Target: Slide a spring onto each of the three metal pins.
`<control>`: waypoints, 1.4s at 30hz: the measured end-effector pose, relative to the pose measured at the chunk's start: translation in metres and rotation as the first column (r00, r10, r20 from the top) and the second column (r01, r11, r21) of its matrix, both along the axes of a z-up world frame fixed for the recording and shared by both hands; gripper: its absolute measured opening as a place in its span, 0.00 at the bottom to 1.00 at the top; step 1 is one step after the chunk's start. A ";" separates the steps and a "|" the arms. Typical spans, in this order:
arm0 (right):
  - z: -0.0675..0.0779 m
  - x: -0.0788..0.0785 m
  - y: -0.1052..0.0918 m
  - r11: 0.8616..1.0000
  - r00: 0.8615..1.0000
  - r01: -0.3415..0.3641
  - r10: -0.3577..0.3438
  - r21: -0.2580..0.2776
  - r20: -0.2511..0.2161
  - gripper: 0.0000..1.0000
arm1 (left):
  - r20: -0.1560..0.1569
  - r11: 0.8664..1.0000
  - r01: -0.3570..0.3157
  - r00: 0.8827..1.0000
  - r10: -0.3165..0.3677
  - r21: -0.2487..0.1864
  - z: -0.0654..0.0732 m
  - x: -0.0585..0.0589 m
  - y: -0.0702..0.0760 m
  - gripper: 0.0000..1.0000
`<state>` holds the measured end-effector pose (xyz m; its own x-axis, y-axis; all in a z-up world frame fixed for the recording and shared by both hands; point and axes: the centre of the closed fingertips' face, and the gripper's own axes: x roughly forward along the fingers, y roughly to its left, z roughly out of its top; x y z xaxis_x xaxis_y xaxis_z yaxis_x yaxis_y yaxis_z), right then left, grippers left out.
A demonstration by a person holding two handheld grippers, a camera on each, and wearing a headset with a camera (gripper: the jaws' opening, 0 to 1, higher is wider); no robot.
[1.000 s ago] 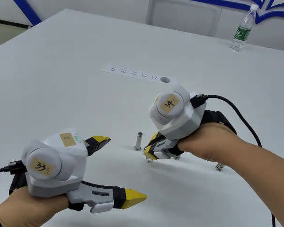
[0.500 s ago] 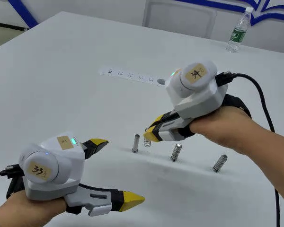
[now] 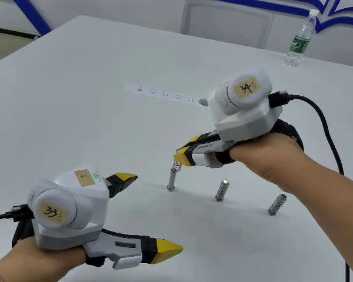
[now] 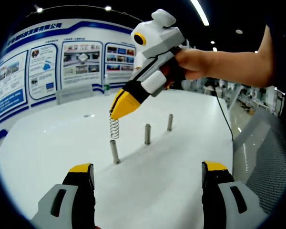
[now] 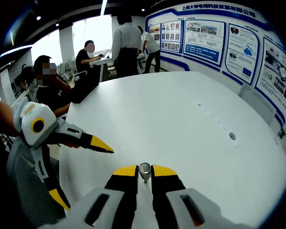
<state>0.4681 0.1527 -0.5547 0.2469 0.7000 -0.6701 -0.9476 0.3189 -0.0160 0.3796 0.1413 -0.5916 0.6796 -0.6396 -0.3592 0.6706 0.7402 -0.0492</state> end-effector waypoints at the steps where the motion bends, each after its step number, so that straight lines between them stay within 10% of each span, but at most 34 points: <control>1: -0.001 0.001 0.001 1.000 1.000 0.003 -0.003 0.003 -0.003 0.12 | 0.000 1.000 0.000 1.000 0.000 0.000 0.000 0.000 0.000 0.95; 42: -0.057 0.006 0.006 0.996 0.999 0.012 -0.016 -0.083 -0.045 0.12 | -0.015 1.000 -0.009 1.000 0.009 -0.004 -0.005 0.001 0.002 0.95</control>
<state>0.4740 0.1586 -0.6117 0.2242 0.6385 -0.7363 -0.9434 0.3316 0.0003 0.3802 0.1436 -0.5963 0.6802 -0.6348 -0.3665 0.6628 0.7462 -0.0622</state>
